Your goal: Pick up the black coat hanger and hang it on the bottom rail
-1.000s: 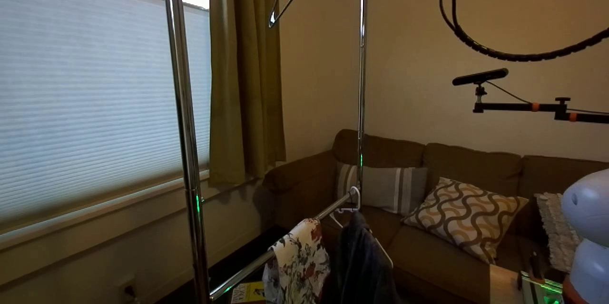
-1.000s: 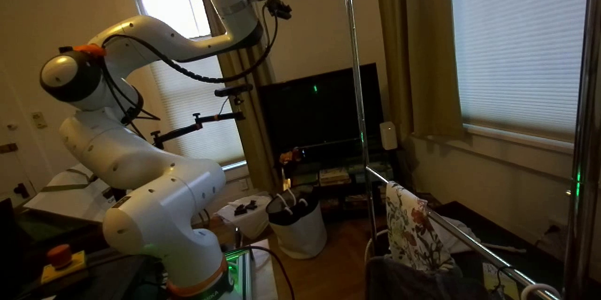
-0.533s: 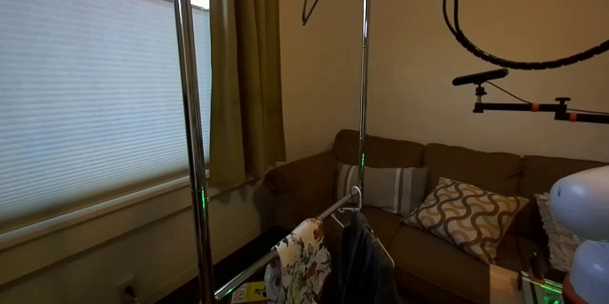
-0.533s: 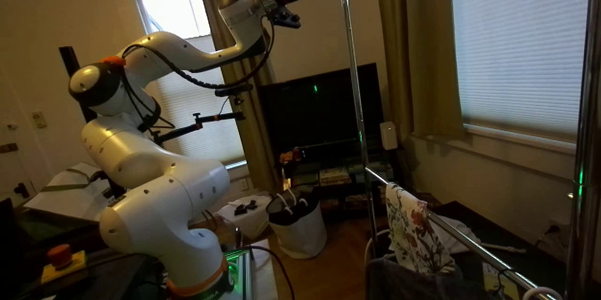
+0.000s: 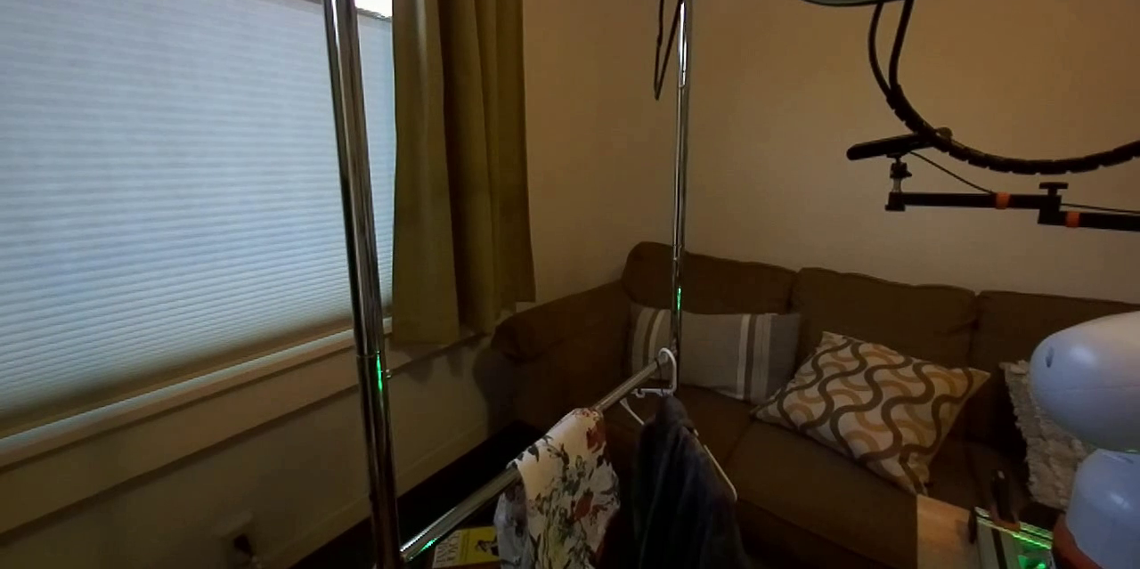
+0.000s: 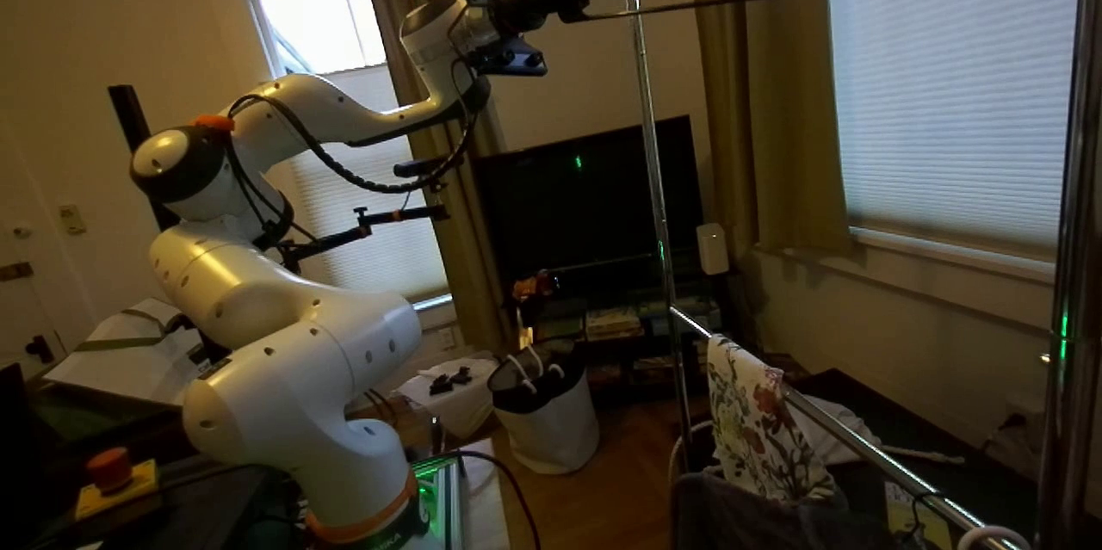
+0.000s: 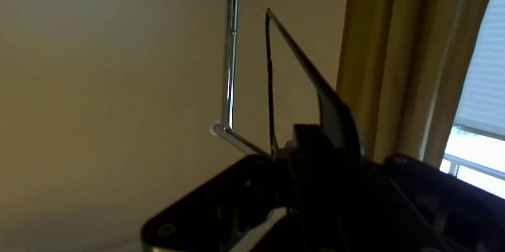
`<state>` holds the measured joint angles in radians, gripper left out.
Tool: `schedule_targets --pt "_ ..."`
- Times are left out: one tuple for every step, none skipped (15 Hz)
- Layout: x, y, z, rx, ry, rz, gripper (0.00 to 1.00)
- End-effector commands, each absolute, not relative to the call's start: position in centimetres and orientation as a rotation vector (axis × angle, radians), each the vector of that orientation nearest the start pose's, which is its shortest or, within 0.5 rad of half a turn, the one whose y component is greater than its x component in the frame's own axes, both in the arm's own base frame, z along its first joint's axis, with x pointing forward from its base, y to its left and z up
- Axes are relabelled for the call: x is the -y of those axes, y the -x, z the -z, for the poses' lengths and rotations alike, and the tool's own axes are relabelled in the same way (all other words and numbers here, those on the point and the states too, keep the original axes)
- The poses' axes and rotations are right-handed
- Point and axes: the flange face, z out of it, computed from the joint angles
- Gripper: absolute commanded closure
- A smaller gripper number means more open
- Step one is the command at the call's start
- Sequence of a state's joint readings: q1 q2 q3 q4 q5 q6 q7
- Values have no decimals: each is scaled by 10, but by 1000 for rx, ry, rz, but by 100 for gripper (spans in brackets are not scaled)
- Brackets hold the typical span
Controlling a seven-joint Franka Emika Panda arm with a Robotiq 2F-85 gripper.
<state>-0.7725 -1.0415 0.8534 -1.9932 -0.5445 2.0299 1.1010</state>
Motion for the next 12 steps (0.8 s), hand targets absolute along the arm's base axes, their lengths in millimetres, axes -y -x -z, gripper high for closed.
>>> schedule_targets --pt "-240 -339 -733 934 -1891 -1514 99" --pt "-242 -340 -730 934 -1935 -1530 99" --pt "-243 -343 -724 937 -1981 -1539 99" --pt "-242 -344 -719 932 -2026 -1552 99" --pt "-239 -346 -714 929 -2073 -1560 99" --pt "-234 -346 -707 921 -2124 -1564 99" --pt "-225 -348 -697 904 -2175 -1564 99" --pt "-214 -349 -686 886 -2228 -1558 99" --pt "-202 -351 -675 873 -2282 -1545 99" --pt "-194 -352 -665 850 -2330 -1556 99" --pt "-189 -351 -659 820 -2381 -1559 99" --pt "-186 -350 -653 794 -2435 -1552 99"
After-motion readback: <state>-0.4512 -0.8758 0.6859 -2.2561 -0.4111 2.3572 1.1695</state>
